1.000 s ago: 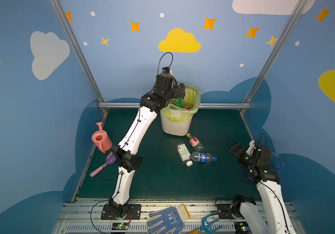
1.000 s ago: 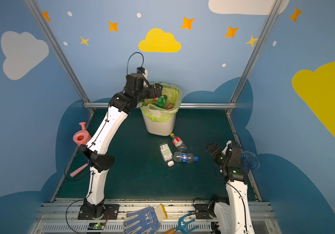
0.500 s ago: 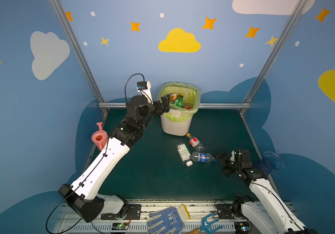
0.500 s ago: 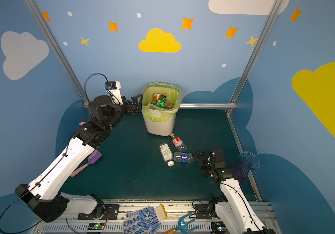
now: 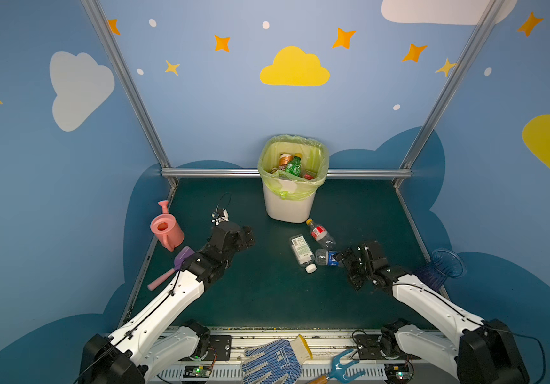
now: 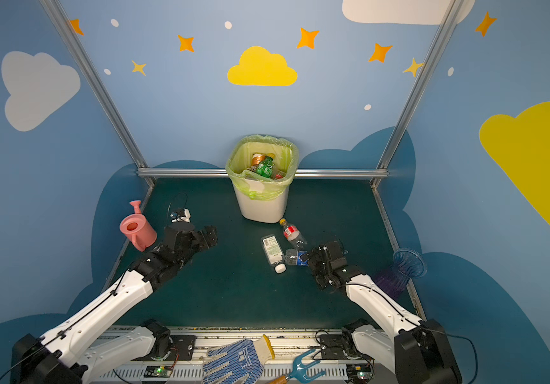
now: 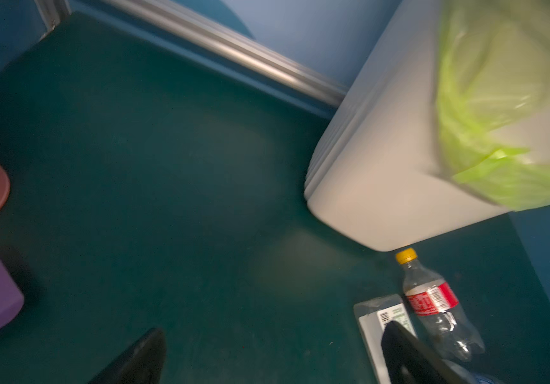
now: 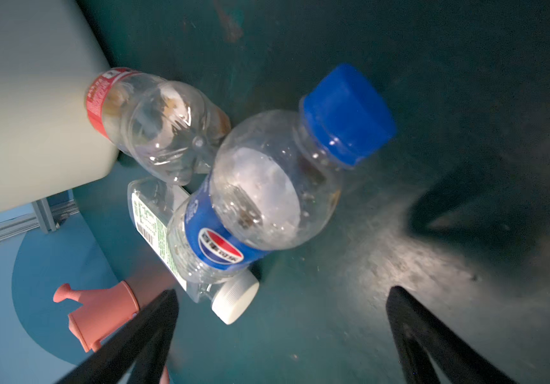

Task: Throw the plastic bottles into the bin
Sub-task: 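Lower the right gripper onto the blue-capped water bottle while the left gripper withdraws, then close the right gripper around the blue-capped water bottle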

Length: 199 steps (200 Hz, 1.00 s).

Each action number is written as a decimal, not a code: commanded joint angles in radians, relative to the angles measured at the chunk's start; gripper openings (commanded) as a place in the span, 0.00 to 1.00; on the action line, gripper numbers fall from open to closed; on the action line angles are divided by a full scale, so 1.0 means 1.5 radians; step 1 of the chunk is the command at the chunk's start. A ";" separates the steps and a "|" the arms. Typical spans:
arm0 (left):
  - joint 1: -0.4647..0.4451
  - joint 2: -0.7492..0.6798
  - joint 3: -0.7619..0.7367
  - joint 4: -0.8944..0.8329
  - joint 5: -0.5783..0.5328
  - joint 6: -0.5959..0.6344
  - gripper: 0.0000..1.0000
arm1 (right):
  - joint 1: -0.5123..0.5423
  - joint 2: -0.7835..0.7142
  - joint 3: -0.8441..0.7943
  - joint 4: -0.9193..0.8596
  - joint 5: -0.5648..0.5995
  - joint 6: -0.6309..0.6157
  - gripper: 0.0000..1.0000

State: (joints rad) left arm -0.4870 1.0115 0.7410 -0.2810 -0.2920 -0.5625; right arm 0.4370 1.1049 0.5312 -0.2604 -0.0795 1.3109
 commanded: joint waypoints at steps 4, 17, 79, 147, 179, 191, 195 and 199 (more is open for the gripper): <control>0.007 -0.018 -0.030 -0.003 -0.017 -0.067 1.00 | 0.011 0.039 0.037 0.024 0.031 0.016 0.97; 0.011 -0.020 -0.035 -0.001 -0.016 -0.068 1.00 | 0.012 0.061 0.043 0.031 0.036 0.018 0.97; 0.018 0.016 -0.015 -0.015 -0.007 -0.077 1.00 | 0.019 0.151 0.066 0.055 0.036 0.025 0.93; 0.025 0.005 -0.023 -0.026 -0.018 -0.075 1.00 | 0.001 0.180 0.074 0.002 0.078 -0.013 0.82; 0.028 0.004 -0.020 -0.028 -0.013 -0.077 1.00 | -0.017 0.195 0.083 -0.007 0.074 -0.039 0.78; 0.029 0.003 -0.020 -0.029 -0.013 -0.077 1.00 | -0.020 0.194 0.083 -0.006 0.073 -0.051 0.74; 0.029 0.003 -0.020 -0.029 -0.014 -0.078 1.00 | -0.020 0.193 0.083 -0.007 0.074 -0.054 0.73; 0.028 0.003 -0.020 -0.029 -0.014 -0.078 1.00 | -0.021 0.193 0.084 -0.009 0.074 -0.058 0.71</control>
State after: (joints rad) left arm -0.4492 1.0298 0.6918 -0.3016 -0.3012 -0.6704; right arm 0.4137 1.3853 0.6361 -0.2249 0.0109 1.2758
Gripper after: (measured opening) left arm 0.997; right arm 0.744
